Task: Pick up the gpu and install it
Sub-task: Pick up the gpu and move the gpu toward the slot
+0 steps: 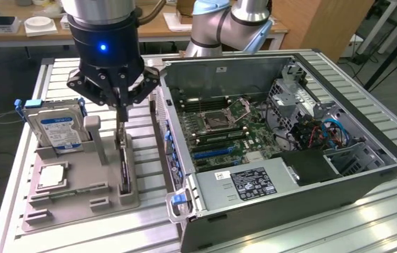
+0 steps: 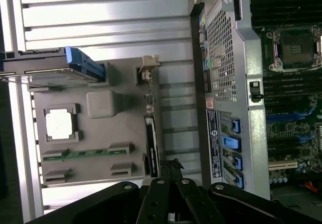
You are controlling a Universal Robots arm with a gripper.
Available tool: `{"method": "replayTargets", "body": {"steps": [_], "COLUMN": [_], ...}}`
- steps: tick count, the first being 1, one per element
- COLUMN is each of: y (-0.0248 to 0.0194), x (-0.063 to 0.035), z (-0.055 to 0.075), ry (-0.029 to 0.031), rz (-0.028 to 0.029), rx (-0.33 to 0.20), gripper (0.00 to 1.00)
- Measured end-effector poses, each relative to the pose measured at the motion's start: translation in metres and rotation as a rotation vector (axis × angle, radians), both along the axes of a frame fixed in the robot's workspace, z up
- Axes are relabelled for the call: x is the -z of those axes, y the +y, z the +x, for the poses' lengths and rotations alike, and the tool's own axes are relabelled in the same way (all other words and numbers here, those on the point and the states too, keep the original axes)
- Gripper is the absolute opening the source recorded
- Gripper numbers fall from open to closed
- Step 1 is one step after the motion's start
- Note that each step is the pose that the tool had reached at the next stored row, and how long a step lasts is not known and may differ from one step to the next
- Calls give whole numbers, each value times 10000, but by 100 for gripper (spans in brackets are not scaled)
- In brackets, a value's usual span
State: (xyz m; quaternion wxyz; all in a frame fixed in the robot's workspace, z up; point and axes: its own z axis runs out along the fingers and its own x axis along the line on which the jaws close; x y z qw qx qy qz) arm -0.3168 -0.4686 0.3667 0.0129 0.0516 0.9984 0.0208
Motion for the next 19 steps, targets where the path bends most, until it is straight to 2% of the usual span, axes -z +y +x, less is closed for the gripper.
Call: {"method": "replayTargets", "body": {"steps": [9, 10, 12, 16, 18, 19], "y": [0, 0, -1, -17, -39, -53], "x": [164, 179, 198, 245, 274, 290], "z": [0, 0, -1, 0, -1, -1], "ry": [0, 0, 2, 0, 1, 0], "rz": [-10, -23, -88, -156, -172, -177], "rx": [23, 25, 26, 22, 24, 24], "gripper": [11, 11, 11, 11, 23, 23]}}
